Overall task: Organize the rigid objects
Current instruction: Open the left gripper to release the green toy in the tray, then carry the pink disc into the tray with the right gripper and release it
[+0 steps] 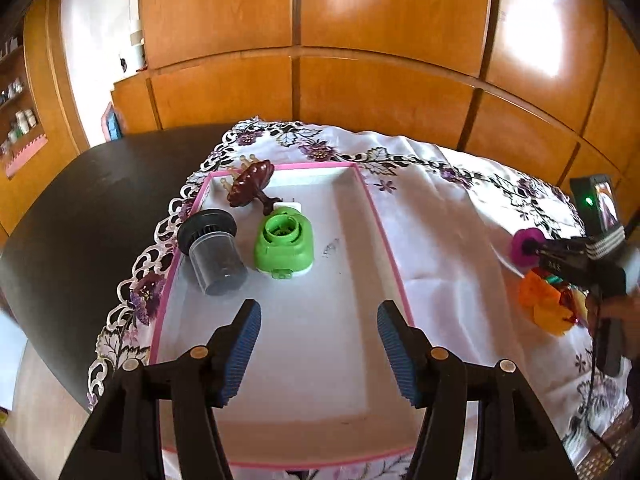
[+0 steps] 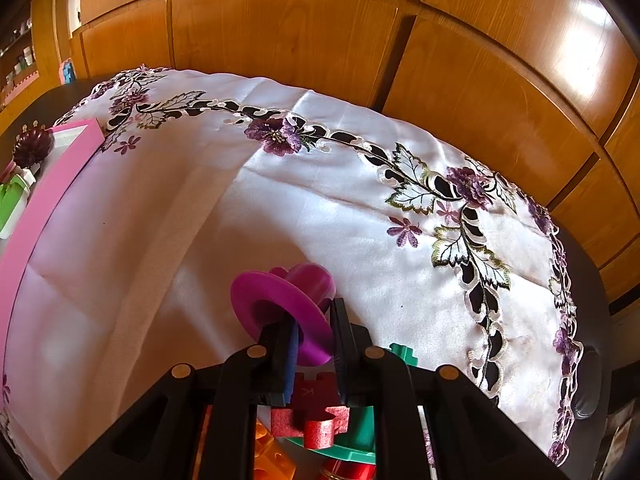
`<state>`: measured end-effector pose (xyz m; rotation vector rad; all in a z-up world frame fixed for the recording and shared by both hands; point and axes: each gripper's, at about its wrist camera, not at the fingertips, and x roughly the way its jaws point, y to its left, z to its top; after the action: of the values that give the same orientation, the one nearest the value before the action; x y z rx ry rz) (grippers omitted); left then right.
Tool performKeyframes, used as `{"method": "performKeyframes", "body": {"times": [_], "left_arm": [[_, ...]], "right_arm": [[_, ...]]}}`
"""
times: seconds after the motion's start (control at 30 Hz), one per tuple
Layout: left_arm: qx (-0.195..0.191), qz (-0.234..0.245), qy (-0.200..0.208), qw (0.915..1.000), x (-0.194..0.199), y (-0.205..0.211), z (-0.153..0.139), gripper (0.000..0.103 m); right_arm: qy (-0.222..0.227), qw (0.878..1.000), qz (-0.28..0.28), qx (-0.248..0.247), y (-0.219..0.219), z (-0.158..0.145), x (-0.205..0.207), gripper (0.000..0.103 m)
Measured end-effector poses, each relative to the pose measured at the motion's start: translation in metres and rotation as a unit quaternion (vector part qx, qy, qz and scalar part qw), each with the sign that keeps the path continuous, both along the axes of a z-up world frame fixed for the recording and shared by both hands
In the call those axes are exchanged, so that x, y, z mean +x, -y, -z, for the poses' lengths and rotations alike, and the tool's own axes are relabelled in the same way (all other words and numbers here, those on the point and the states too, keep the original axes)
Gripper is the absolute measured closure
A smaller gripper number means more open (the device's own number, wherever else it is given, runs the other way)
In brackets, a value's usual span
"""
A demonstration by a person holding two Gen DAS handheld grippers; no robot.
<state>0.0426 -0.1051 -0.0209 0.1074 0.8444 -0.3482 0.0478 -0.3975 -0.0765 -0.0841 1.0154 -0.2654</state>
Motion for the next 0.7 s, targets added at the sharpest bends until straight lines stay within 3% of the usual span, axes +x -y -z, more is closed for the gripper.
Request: {"method": "performKeyframes", "body": {"times": [0.7], "left_arm": [[-0.015, -0.022, -0.011, 0.9996, -0.010, -0.029, 0.004, 0.038]], "right_arm": [[0.004, 1.000, 0.005, -0.014, -0.003, 0.001, 0.000, 0.089]]}}
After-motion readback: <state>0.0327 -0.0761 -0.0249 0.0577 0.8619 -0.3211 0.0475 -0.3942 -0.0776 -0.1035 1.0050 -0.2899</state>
